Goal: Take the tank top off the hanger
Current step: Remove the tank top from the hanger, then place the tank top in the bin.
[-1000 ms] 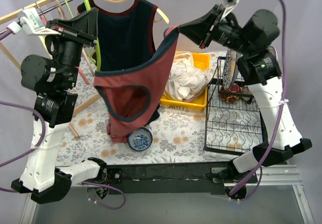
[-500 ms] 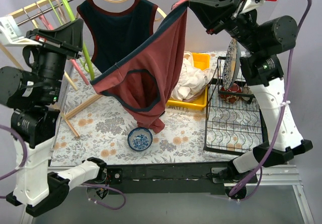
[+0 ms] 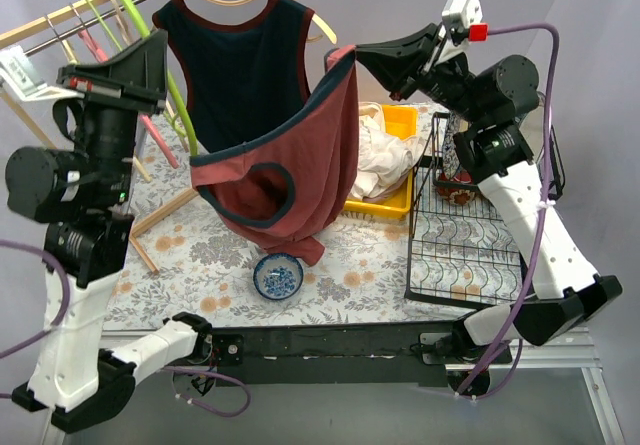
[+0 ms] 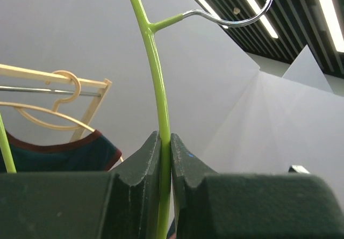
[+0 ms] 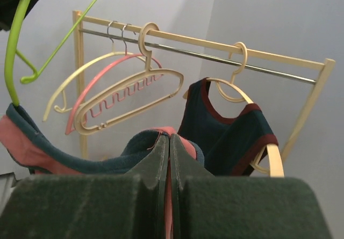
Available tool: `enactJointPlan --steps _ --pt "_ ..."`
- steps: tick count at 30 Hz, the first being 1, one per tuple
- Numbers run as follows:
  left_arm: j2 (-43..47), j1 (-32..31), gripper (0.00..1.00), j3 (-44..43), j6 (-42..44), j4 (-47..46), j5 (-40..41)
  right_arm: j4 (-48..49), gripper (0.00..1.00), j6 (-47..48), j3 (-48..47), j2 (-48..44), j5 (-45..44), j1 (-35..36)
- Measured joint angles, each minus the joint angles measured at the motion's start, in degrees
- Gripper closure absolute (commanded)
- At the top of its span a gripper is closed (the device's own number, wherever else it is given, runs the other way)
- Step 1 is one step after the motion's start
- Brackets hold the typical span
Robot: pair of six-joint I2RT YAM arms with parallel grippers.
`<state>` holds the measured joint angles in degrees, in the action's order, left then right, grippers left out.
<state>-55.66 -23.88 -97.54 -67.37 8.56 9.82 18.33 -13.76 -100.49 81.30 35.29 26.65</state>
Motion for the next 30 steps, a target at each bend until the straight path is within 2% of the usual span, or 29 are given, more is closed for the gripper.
enactJointPlan --steps 3,9,15,19,22,27,29,30 --pt "-4.8 0.0 1.00 -4.0 -2.3 -2.3 1.1 -1.7 0.99 3.4 3.8 -3.1 -1.0 0.0" --pt "-10.0 0.0 1.00 -8.6 -9.3 -2.9 1.4 -4.0 0.99 8.0 3.9 -6.4 -2.4 -0.1" --pt "-7.8 0.0 1.00 -10.1 -12.3 -0.9 -1.2 -3.0 0.99 8.4 4.1 -6.8 -6.4 -0.1" --pt "-1.4 0.0 1.00 -6.8 -12.1 1.2 -4.9 2.7 0.99 9.3 6.1 -6.2 -12.7 -0.1" --pt "3.7 0.0 1.00 -4.2 -11.0 4.5 -8.0 2.7 0.99 11.4 -0.2 -1.7 -16.6 -0.1" --pt "9.2 0.0 1.00 -3.5 -8.7 10.5 -13.2 -1.6 0.99 19.2 -23.2 12.2 -21.0 -0.1" --pt "10.1 0.0 1.00 -3.3 -8.2 12.5 -15.0 -2.2 0.99 22.4 -26.0 14.8 -23.3 -0.1" --pt "10.4 0.0 1.00 -3.1 -8.1 13.4 -15.7 -2.6 0.99 23.9 -24.5 14.8 -24.4 -0.1"
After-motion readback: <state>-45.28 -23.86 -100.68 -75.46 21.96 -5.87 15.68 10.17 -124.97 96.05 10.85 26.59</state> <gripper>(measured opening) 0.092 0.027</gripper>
